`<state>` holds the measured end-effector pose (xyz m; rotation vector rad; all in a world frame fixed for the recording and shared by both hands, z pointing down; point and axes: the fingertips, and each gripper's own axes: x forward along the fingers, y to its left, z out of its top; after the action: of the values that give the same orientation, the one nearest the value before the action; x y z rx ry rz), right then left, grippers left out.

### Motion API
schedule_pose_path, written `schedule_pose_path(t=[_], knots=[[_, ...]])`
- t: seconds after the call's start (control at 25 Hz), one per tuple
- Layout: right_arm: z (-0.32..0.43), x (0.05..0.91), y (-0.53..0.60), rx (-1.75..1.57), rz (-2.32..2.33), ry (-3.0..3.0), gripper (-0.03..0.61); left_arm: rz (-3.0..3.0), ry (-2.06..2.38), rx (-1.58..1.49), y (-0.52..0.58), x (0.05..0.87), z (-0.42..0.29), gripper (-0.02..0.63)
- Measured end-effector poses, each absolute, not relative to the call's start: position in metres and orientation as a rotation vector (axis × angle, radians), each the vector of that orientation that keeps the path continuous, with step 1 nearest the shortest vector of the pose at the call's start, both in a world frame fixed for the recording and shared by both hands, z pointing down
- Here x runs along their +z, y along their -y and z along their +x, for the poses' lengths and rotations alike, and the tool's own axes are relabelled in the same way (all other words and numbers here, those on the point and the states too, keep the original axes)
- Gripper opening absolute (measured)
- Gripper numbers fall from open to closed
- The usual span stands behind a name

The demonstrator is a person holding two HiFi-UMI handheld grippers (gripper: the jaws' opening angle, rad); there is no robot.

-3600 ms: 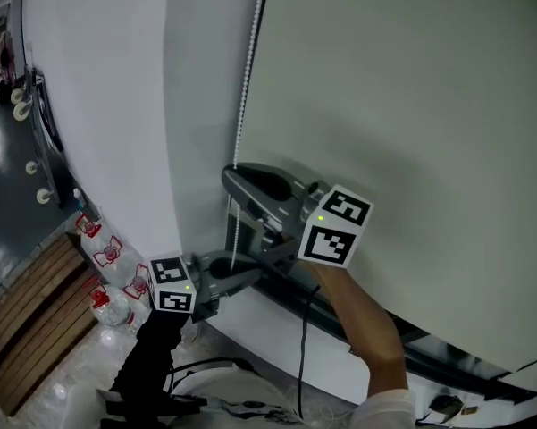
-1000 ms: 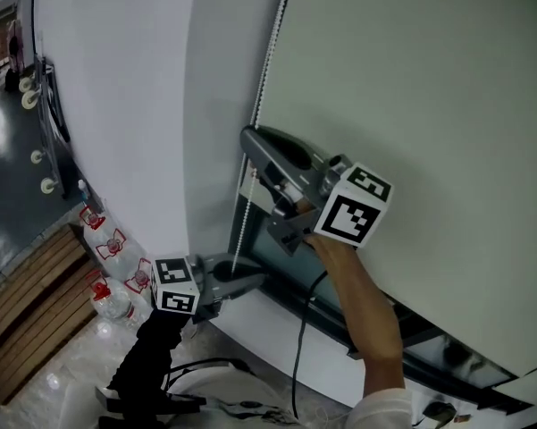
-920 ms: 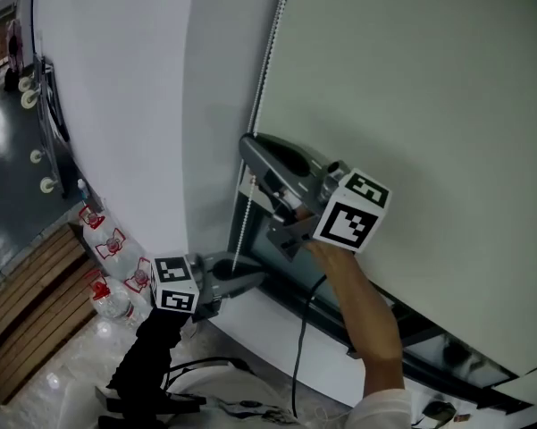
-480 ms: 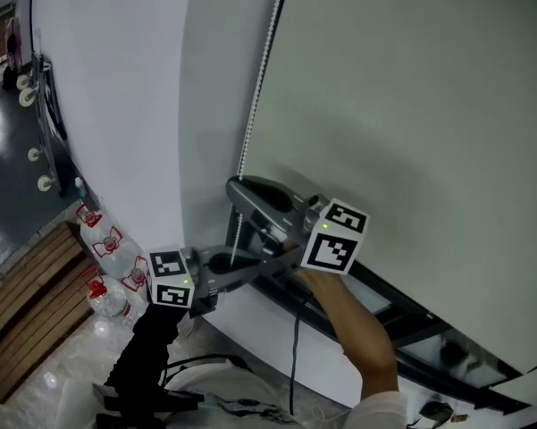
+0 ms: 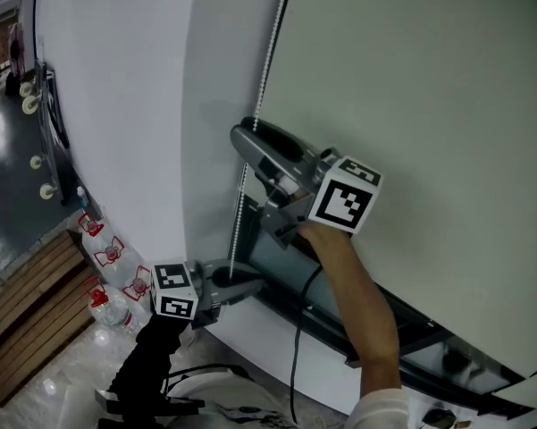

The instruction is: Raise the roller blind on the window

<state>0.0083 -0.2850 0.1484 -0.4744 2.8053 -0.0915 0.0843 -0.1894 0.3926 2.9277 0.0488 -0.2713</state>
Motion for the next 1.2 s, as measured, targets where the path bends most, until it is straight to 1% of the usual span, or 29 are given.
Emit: schedule_pose_path(t=[0.24,0.44,0.56,0.72,1.2], knots=[[0.006,0.068,0.301,0.04,-0.459,-2.751,0.123,2.926,-0.034,-0.257,0.191,0.393,0.08,-0.002],[0.009,0.021,0.309,0.053,-0.441,-2.711,0.105,2.924,-0.016,-0.25,0.192,0.391,0.081,-0.002],[0.009,0.013,0.302,0.064,-0.442,-2.694,0.085,2.928,-0.019,-0.254,0.186,0.398,0.083,-0.002],[0.01,0.009,0.296,0.066,-0.427,-2.667,0.018,2.921,-0.019,-0.25,0.186,0.403,0.083,-0.002],[0.013,0.013,0.294,0.092,-0.456,-2.671,0.014,2.894,-0.037,-0.268,0.195,0.386,0.078,-0.002]])
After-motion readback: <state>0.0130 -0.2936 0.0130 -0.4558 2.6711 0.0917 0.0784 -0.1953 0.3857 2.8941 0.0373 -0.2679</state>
